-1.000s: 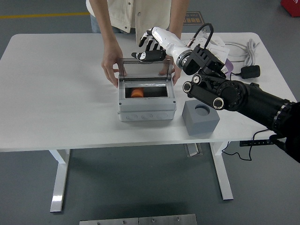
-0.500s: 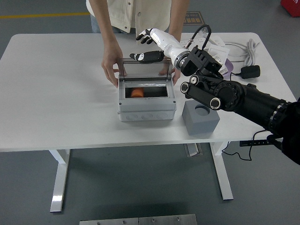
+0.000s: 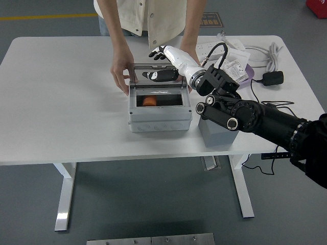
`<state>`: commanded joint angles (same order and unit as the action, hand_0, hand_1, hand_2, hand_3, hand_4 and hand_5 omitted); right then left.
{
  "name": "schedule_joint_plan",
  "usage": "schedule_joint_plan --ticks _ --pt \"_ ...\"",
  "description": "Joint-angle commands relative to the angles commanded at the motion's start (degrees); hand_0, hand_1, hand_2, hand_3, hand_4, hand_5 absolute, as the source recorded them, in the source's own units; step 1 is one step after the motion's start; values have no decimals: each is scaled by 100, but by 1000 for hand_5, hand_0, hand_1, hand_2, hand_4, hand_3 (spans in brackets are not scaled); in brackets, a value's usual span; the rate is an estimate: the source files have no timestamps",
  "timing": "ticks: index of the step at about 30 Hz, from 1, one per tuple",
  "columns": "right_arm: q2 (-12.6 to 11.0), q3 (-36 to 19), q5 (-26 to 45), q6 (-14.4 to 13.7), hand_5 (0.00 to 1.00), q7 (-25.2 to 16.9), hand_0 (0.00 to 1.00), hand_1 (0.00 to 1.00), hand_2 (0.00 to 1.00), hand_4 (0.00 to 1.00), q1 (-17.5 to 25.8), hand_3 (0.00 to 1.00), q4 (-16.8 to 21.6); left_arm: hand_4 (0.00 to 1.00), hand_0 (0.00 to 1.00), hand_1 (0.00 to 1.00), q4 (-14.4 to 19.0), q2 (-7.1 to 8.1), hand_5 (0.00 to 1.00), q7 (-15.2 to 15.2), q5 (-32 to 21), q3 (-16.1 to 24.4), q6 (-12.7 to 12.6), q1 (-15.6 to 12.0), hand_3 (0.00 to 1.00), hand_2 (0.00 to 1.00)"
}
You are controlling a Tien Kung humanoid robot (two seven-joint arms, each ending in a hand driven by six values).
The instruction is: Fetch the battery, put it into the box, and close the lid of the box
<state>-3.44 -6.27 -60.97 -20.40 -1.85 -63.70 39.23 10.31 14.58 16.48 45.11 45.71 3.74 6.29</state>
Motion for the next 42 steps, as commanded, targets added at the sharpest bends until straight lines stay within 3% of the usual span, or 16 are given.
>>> schedule_joint_plan --ticks 16,42 --pt "-202 -244 -911 27 459 283 804 719 721 833 56 748 699 477 751 834 0 -39 2 -14 -63 0 -13 -49 829 784" --pt "-562 -463 -1846 783 462 968 762 700 711 823 299 739 1693 476 751 834 0 -73 2 -18 -130 7 -26 -152 827 784"
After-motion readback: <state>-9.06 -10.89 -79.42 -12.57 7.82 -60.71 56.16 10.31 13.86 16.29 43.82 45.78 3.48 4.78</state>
